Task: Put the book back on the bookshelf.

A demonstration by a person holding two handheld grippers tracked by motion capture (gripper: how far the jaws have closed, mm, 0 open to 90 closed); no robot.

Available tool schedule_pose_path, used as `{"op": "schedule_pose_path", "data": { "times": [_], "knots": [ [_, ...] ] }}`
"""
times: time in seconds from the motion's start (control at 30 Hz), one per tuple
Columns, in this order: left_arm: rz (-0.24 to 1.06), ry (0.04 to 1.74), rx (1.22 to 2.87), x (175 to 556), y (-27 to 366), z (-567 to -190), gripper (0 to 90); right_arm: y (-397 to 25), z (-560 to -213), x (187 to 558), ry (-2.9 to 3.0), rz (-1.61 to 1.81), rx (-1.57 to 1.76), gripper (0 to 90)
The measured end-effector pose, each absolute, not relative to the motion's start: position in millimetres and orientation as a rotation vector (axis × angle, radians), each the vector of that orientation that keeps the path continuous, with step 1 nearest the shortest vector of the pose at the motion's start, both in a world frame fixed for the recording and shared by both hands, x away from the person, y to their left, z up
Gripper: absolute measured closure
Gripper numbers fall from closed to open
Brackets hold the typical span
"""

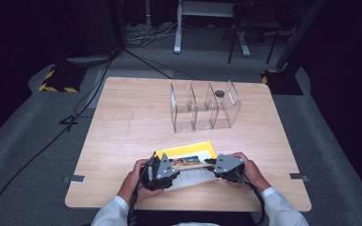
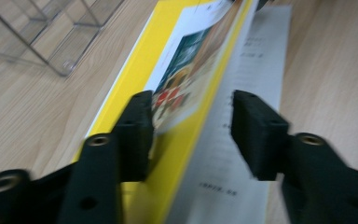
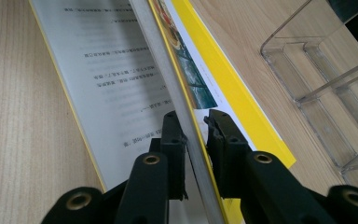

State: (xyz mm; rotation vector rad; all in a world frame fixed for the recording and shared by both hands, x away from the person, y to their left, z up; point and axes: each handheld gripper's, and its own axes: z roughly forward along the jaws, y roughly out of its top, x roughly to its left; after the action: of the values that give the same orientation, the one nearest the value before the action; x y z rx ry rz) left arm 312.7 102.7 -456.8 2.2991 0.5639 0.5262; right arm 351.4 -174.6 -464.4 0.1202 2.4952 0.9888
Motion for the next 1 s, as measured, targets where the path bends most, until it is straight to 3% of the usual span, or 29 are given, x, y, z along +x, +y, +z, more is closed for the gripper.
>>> {"op": "schedule_pose_path", "data": {
  "times": [0.03,0.1,0.43,0.6,0.77,0.9,0.97,1.0],
  "knots": [
    [0.515,0.554,2.315,313.9,107.1,-457.7,67.7,-174.2,-464.9,351.2,2.497,0.989,0.123,75.7],
    [0.522,0.530,2.329,313.3,109.3,-458.5,70.8,-174.4,-465.4,351.5,2.494,1.004,0.132,74.2],
    [0.507,0.494,2.360,315.6,124.1,-463.2,73.3,-200.1,-478.7,364.0,2.488,1.138,0.221,63.9],
    [0.462,0.519,2.331,321.2,137.1,-463.0,72.7,-214.3,-480.7,370.0,2.461,1.186,0.246,74.4],
    [0.454,0.525,2.335,324.0,146.3,-464.2,72.0,-209.0,-477.4,367.4,2.440,1.192,0.206,74.0],
    [0.448,0.510,2.356,324.4,148.3,-466.6,72.1,-205.6,-479.1,367.8,2.442,1.178,0.229,61.0],
    [0.444,0.509,2.359,324.6,148.2,-467.0,72.1,-205.1,-479.1,370.4,2.430,1.160,0.263,49.1],
    [0.439,0.513,2.354,324.8,148.8,-466.8,72.1,-205.0,-478.7,371.2,2.433,1.161,0.274,50.5]
  ]
}}
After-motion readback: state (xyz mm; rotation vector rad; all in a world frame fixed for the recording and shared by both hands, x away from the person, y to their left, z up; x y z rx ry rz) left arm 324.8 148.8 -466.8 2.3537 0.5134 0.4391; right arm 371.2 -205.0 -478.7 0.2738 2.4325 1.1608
